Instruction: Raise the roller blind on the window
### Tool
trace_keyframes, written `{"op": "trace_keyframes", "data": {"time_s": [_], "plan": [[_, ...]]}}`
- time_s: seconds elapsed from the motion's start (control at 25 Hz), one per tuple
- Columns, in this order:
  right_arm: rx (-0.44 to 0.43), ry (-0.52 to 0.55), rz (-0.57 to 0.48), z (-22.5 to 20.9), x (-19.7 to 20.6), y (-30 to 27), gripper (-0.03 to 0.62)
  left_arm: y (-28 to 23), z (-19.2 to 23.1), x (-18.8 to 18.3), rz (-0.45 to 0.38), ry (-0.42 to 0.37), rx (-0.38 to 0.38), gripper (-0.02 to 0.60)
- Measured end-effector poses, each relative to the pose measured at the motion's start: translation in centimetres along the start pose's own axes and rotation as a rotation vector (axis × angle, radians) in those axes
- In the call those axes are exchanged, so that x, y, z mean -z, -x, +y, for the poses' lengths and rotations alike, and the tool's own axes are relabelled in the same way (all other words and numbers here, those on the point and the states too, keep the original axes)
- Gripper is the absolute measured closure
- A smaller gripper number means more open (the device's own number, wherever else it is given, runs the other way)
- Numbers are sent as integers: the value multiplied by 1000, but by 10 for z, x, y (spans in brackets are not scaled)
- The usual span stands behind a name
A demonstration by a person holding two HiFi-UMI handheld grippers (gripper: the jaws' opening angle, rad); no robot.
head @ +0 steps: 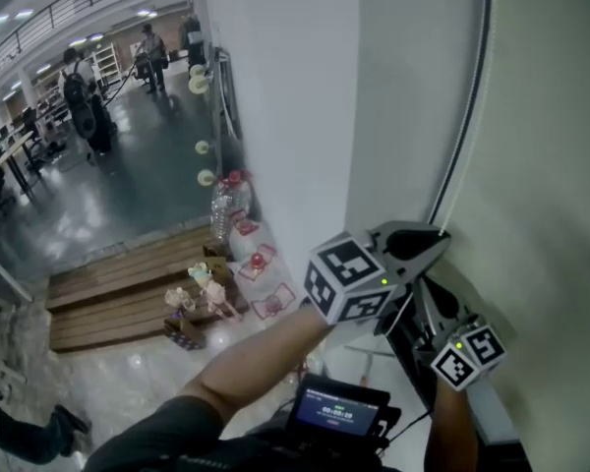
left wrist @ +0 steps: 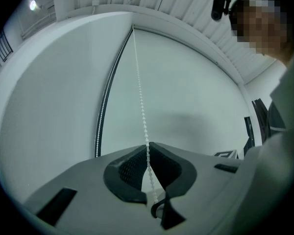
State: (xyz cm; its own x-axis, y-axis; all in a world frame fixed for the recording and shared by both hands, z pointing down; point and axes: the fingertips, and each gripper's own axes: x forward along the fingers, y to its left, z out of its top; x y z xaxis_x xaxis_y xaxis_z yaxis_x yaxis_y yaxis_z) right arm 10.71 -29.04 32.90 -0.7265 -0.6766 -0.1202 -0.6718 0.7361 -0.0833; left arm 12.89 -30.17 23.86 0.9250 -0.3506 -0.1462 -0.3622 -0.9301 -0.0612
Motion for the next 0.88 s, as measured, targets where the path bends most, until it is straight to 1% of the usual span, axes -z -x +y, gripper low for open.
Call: {"op": "trace_keyframes", "data": {"time_s": [0.44,0.6,0.8,0.88], "plan": [[28,-35,57,6,39,-1,585,16,1,39,26,25,-5,574],[41,-32,81,9,46,0,585,22,-4,44,37,4,-17,574],[51,-61,114,7,64,3,584,22,-5,64,66,26,-22,574],[63,-71,131,6,74,5,585,24,-7,74,86,23,-25,574]]}}
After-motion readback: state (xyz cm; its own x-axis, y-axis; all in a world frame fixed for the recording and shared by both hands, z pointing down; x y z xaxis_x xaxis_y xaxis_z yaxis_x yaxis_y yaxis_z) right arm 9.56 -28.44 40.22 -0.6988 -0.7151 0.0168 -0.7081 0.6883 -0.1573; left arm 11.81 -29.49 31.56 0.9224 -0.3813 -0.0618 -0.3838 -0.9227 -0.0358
